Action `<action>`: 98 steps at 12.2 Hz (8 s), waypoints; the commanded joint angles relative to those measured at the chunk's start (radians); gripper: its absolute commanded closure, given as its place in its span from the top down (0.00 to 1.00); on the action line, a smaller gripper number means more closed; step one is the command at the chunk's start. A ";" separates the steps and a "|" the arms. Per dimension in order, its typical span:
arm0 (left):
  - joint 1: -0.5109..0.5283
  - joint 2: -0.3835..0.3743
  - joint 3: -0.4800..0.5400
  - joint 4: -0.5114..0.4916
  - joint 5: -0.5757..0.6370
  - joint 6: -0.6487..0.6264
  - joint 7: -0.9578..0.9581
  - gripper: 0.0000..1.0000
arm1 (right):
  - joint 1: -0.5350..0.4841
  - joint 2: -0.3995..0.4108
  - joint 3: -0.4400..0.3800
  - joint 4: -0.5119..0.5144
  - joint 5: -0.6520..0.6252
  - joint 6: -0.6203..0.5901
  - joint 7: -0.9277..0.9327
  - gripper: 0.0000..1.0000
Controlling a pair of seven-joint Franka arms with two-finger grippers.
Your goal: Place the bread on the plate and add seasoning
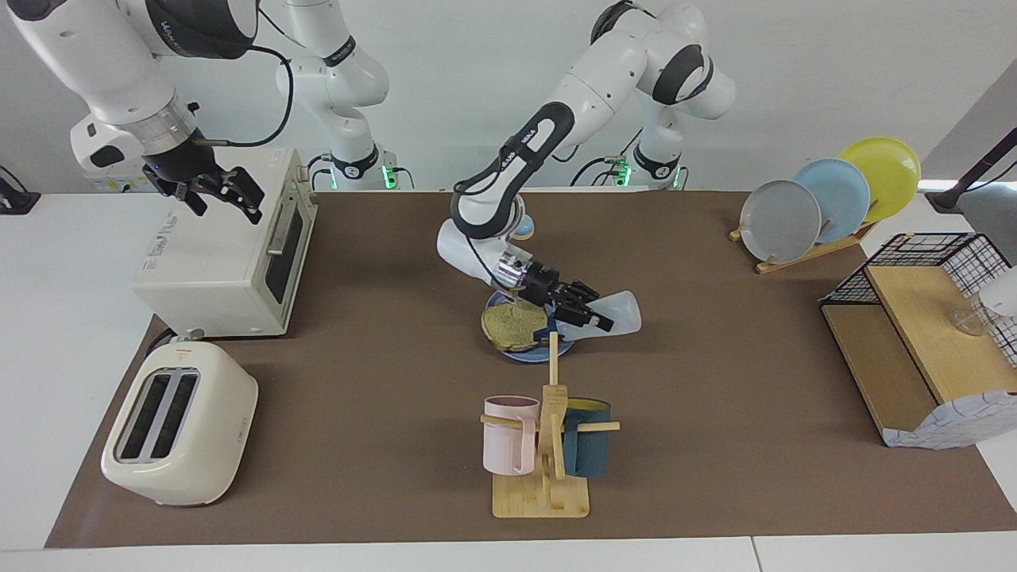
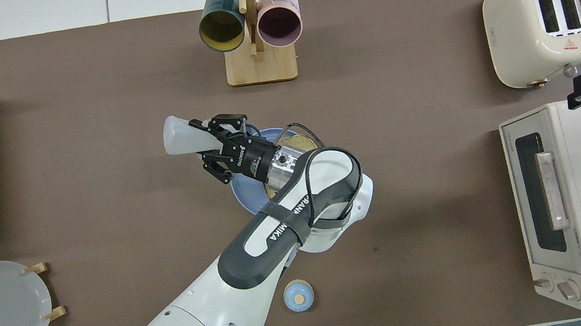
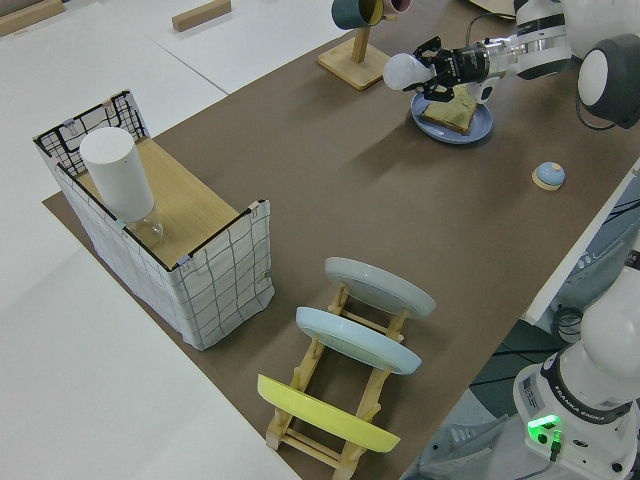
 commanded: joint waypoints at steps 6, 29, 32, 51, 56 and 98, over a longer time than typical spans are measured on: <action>-0.114 -0.024 -0.001 0.030 -0.065 -0.034 0.008 0.00 | -0.009 -0.014 0.006 -0.016 -0.008 0.007 -0.019 1.00; 0.684 -0.131 -0.001 -0.025 -1.253 1.532 -0.386 0.00 | -0.009 -0.014 0.006 -0.016 -0.006 0.007 -0.019 1.00; 0.678 -0.059 -0.001 -0.005 -1.248 1.601 -0.381 0.00 | -0.009 -0.014 0.006 -0.016 -0.008 0.007 -0.019 1.00; 0.666 -0.031 0.002 -0.181 -1.242 1.842 -0.259 0.13 | -0.009 -0.014 0.006 -0.016 -0.008 0.007 -0.019 1.00; 0.673 -0.031 0.002 -0.181 -1.242 1.836 -0.257 0.76 | -0.009 -0.014 0.006 -0.016 -0.008 0.006 -0.019 1.00; 0.563 -0.748 0.292 -0.072 -1.432 0.336 -0.190 1.00 | -0.009 -0.014 0.006 -0.014 -0.008 0.007 -0.019 1.00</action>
